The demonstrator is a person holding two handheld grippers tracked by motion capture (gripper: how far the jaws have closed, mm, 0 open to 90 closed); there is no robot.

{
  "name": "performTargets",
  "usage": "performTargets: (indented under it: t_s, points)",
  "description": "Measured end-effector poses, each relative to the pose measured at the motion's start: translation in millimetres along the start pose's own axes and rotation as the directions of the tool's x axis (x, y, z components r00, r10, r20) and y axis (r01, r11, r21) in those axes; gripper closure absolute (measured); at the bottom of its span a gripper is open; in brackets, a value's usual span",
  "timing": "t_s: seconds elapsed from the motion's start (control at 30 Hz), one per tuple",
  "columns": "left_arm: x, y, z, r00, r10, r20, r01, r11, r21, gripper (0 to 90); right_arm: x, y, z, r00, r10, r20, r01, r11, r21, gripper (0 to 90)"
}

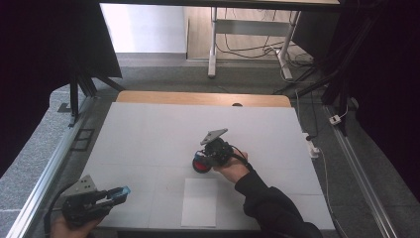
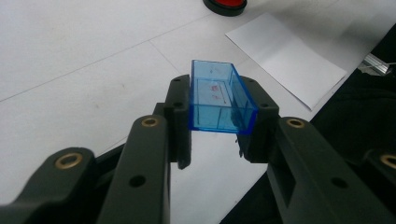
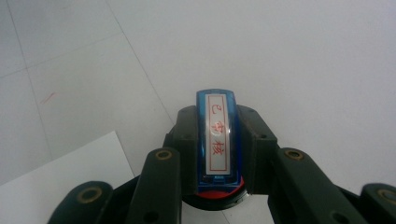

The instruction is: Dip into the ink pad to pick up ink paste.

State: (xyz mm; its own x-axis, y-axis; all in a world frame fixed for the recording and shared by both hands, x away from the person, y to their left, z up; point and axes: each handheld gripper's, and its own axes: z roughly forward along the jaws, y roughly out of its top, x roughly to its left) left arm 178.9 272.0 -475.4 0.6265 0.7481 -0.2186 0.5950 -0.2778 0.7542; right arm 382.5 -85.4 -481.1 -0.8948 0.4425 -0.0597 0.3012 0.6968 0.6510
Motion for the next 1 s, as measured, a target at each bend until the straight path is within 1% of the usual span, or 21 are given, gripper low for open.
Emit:
performTargets:
  t_s: [0.13,0.3,0.43,0.53,0.67,0.77,0.8,0.87,1.0]
  points:
    - [-0.2,0.0,0.4,1.0000,0.003,-0.001,-0.003,1.0000,0.000,67.8,-1.7,-0.9,0.1,0.9998,0.019,-0.009,-0.019,1.000,-0.006,71.9]
    - [-0.3,0.1,0.6,1.0000,0.004,-0.001,-0.004,1.0000,0.002,67.8,0.0,-0.9,-0.2,0.9998,0.017,0.005,-0.017,1.000,-0.003,71.8]
    - [-0.6,0.1,0.1,1.0000,0.005,0.001,-0.005,1.0000,0.001,67.8,-0.6,-0.9,-0.1,0.9998,0.021,0.000,-0.021,1.000,-0.008,71.7]
    - [-0.6,0.0,-0.1,1.0000,0.005,-0.001,-0.005,1.0000,0.000,67.8,-0.1,-0.7,-0.9,0.9999,0.015,0.002,-0.015,1.000,-0.002,71.5]
    - [-0.7,-0.2,-0.5,1.0000,0.005,-0.003,-0.005,1.0000,-0.002,67.8,-0.2,-1.0,-1.4,1.0000,0.009,0.003,-0.009,1.000,-0.009,71.4]
    - [-0.6,-0.4,-0.7,1.0000,0.004,-0.003,-0.004,1.0000,-0.003,67.7,-0.3,-0.4,-3.2,0.9999,0.010,-0.002,-0.010,1.000,-0.022,71.5]
    - [-0.5,-0.5,-0.8,1.0000,0.003,-0.003,-0.003,1.0000,-0.003,67.7,-0.5,1.4,-7.2,0.9997,0.021,-0.015,-0.022,0.999,-0.043,71.4]
    - [-0.5,-0.6,-0.9,1.0000,0.002,-0.003,-0.002,1.0000,-0.003,67.7,-0.4,2.7,-10.7,0.9996,0.022,-0.017,-0.023,0.998,-0.057,71.4]
    - [-0.6,-0.6,-1.0,1.0000,0.002,-0.004,-0.002,1.0000,-0.003,67.7,-0.3,3.0,-12.7,0.9997,0.019,-0.018,-0.020,0.998,-0.060,71.4]
